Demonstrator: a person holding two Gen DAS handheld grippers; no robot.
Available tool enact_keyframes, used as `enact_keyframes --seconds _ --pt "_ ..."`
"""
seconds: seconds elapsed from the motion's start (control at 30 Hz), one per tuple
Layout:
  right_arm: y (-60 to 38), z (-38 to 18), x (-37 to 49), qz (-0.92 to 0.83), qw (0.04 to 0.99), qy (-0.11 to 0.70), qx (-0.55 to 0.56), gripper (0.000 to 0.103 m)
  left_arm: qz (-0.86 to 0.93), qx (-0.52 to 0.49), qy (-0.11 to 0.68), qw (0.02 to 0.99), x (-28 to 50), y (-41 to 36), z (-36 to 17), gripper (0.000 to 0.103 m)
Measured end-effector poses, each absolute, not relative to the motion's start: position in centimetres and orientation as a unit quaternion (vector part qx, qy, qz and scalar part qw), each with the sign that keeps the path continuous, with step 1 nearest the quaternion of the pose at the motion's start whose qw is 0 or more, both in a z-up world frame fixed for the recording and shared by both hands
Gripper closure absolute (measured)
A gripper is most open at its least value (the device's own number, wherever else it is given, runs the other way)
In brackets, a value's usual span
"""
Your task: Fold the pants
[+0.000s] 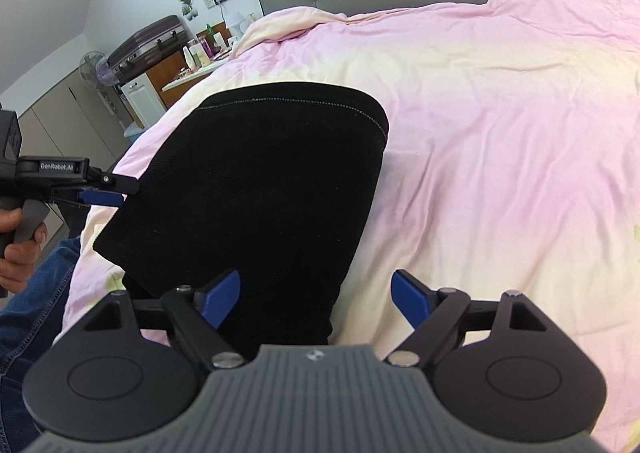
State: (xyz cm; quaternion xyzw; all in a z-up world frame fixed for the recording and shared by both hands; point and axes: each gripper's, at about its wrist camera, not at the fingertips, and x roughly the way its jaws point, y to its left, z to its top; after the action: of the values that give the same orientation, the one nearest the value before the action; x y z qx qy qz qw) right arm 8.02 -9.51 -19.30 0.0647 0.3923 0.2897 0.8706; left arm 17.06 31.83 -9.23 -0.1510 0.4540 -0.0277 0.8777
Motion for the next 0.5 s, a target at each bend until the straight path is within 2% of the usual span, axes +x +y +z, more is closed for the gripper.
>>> enact_keyframes --seconds 0.23,0.3,0.5 --pt "-7.4 -19.6 9.9 0.302 0.863 0.402 0.039 0.012 -0.092 -0.190 0.500 0.840 18.8 33.2 -11.0 0.002" --pt "-6.9 -19.4 10.7 0.311 0.858 0.406 0.041 0.011 -0.107 -0.203 0.510 0.829 19.2 33.6 -11.9 0.001" --pt "-6.3 -19.5 14.2 0.337 0.827 0.440 0.093 0.007 -0.123 -0.267 0.529 0.796 20.5 35.3 -14.8 0.000"
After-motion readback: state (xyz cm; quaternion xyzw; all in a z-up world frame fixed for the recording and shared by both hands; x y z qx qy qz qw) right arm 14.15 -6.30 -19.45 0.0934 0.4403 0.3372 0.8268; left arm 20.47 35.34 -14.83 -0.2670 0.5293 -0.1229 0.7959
